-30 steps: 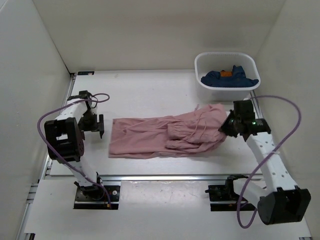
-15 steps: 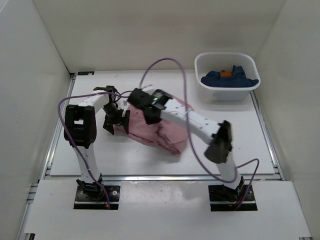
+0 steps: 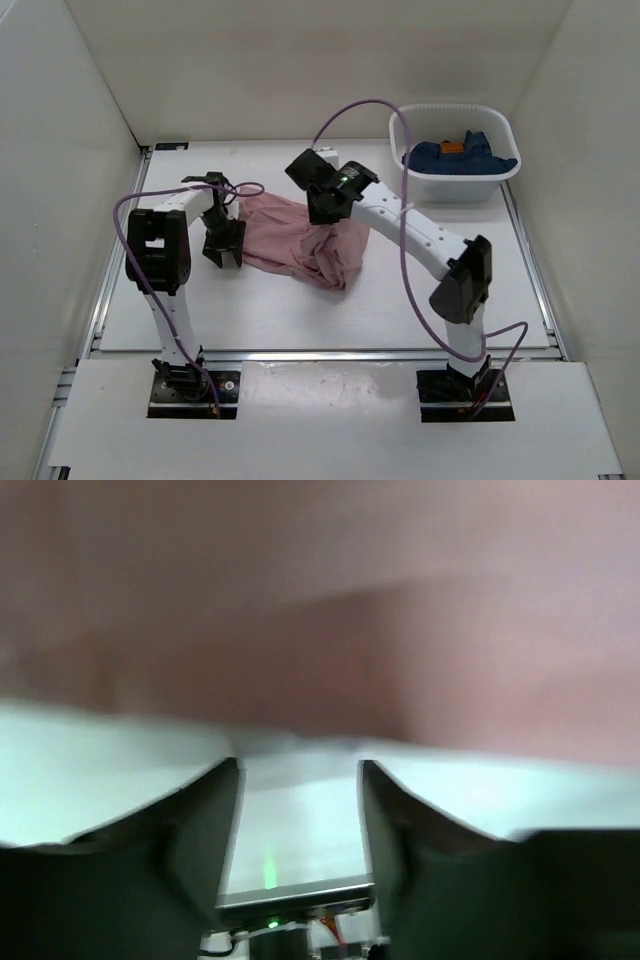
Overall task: Fold and stack the trousers
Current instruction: Fold the trousers
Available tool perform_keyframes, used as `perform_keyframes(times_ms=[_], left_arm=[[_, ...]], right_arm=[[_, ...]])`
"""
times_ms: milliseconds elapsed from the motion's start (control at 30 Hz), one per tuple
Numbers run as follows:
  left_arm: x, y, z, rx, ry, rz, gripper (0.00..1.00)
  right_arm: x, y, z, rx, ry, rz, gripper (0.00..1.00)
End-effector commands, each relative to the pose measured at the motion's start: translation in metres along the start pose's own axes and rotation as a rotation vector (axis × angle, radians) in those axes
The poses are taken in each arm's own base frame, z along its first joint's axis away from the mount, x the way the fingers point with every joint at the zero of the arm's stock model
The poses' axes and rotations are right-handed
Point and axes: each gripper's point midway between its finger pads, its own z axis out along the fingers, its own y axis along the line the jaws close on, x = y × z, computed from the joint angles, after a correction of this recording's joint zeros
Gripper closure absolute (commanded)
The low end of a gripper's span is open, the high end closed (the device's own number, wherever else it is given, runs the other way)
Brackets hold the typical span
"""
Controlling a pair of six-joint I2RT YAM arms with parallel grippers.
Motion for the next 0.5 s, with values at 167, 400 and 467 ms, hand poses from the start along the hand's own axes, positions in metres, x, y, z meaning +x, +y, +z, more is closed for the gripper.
perform_keyframes(times_ms=[167,400,467], left_arm=[[-0.036,0.008,-0.107,-0.004,-0.282,-0.022,0.32],[-0.093,0.044,-0.078,-0.136,-0.280,-0.054,0.22],[-0.104,0.050,-0.058,-0.150,-0.269,-0.057,0.17]], right_arm=[[0.020,-0.069,-0.042,0.038,-0.013,0.085,1.00],[0.028,-0.118,-0.057,0.105,0.008,0.144,1.00],[0.025,-0.130,-0.060,0.126,0.004,0.143,1.00]])
